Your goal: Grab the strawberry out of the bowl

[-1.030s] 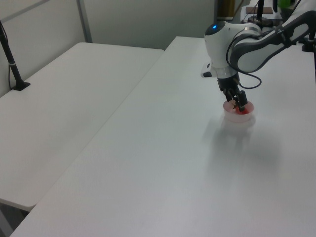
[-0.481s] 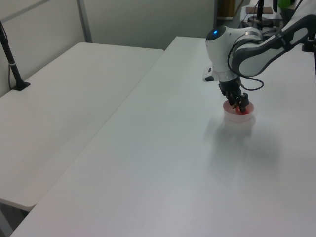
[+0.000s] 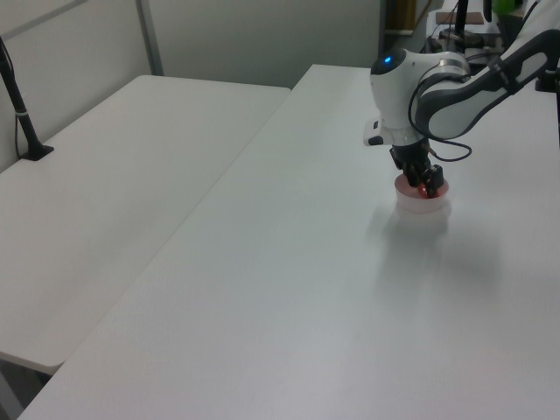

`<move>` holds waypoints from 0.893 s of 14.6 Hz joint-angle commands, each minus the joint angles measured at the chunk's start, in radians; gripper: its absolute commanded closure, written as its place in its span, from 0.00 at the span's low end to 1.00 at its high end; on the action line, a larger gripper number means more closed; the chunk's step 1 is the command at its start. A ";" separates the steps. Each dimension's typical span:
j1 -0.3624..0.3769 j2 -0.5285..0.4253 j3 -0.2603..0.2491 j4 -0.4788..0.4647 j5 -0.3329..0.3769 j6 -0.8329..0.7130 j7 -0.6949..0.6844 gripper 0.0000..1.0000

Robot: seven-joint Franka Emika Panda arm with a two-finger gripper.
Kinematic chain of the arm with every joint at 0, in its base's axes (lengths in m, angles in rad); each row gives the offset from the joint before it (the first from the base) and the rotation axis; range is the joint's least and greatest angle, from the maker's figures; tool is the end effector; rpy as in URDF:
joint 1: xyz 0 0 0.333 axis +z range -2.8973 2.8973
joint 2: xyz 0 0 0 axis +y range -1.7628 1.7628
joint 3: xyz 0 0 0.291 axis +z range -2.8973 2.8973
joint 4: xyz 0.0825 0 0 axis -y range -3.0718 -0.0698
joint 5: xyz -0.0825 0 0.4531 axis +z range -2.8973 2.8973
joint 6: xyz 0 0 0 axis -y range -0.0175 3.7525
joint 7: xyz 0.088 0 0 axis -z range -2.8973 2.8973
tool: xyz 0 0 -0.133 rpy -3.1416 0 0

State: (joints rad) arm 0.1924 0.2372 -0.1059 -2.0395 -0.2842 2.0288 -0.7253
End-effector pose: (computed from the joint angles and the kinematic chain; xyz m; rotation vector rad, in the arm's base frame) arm 0.6017 0.0285 0.2186 2.5946 1.3672 -0.4691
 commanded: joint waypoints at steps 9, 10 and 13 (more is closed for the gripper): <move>0.039 -0.052 -0.029 -0.048 0.040 0.018 0.026 0.81; 0.039 -0.052 -0.029 -0.048 0.040 0.018 0.026 0.82; 0.039 -0.052 -0.029 -0.048 0.042 0.018 0.026 0.84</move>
State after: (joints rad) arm 0.2043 0.2034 -0.1112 -2.0617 -0.2591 2.0342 -0.7160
